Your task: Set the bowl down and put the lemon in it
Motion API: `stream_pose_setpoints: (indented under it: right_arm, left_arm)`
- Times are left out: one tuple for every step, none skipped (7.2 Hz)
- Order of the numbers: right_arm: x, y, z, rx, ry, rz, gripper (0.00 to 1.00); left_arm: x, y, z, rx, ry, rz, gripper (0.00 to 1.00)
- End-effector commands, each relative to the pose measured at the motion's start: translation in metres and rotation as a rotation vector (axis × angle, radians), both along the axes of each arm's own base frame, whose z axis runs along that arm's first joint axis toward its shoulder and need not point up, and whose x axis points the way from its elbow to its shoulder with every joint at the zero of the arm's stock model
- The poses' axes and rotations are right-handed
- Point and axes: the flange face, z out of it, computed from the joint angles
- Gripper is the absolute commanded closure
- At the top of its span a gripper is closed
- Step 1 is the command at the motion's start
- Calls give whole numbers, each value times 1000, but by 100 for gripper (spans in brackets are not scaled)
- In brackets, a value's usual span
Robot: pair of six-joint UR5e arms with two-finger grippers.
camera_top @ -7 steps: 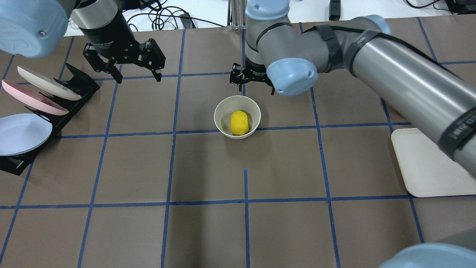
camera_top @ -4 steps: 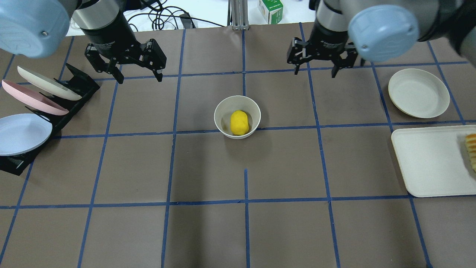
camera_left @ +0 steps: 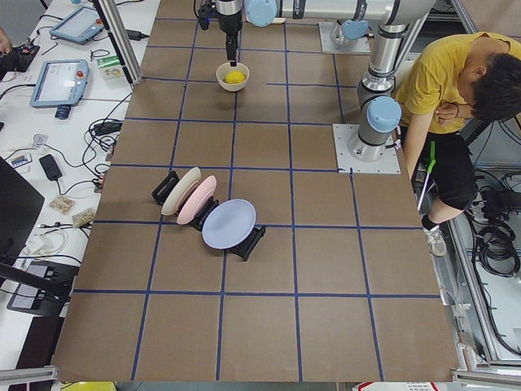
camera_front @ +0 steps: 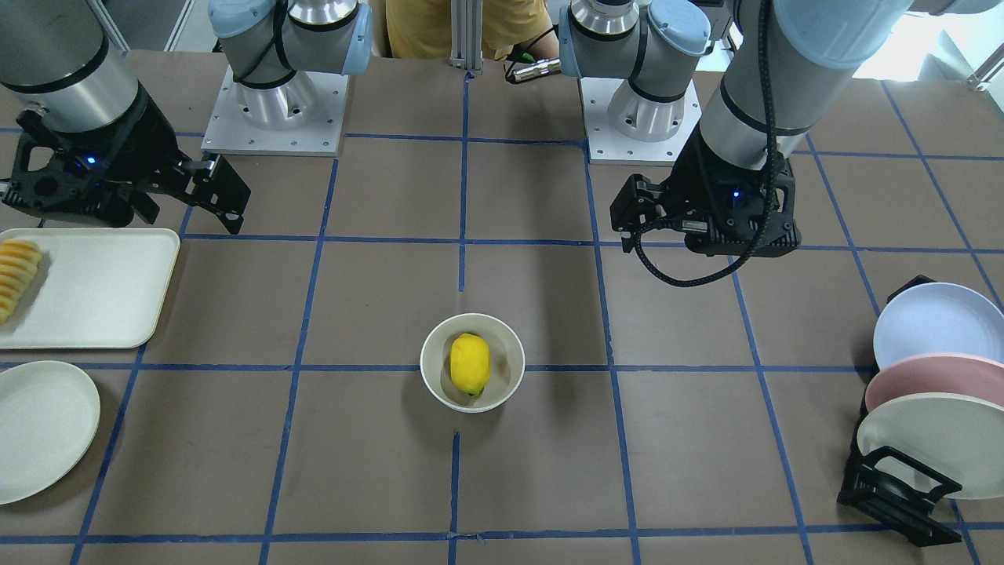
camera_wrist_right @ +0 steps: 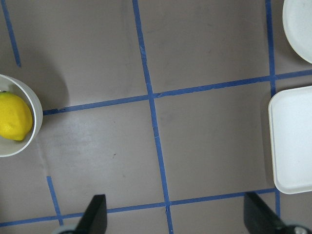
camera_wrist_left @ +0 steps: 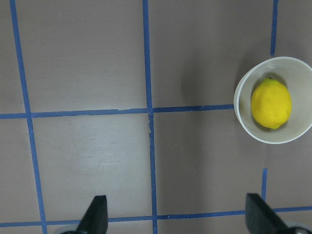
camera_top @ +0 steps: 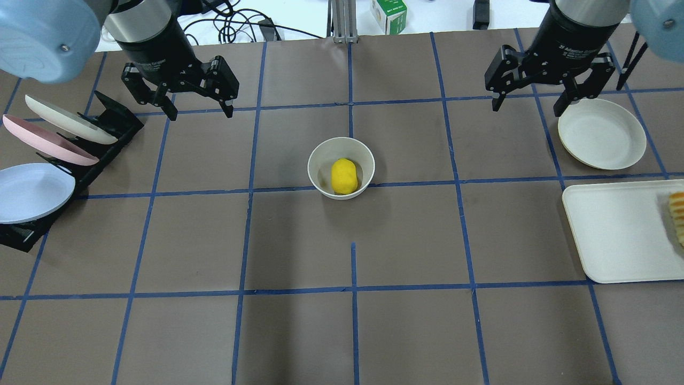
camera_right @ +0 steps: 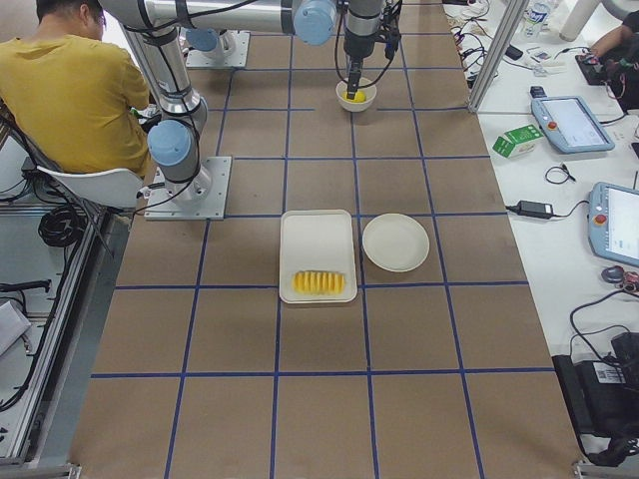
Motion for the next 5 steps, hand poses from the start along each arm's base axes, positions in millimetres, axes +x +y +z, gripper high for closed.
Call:
stream_pose_setpoints:
  right_arm:
    - [10, 21, -1, 11, 5, 15, 0]
    - [21, 36, 0, 1, 7, 38, 0]
    - [24, 40, 7, -18, 7, 49, 0]
    - [24, 45, 18, -33, 8, 55, 0]
    - [25, 50, 14, -29, 9, 61, 0]
  left_arm:
    - [-1, 1, 1, -2, -3, -1, 0]
    - [-1, 0, 0, 1, -1, 0, 0]
    - [-1, 1, 1, -2, -3, 0, 0]
    - [-1, 2, 3, -6, -3, -1, 0]
    - [-1, 2, 3, -6, -1, 0, 0]
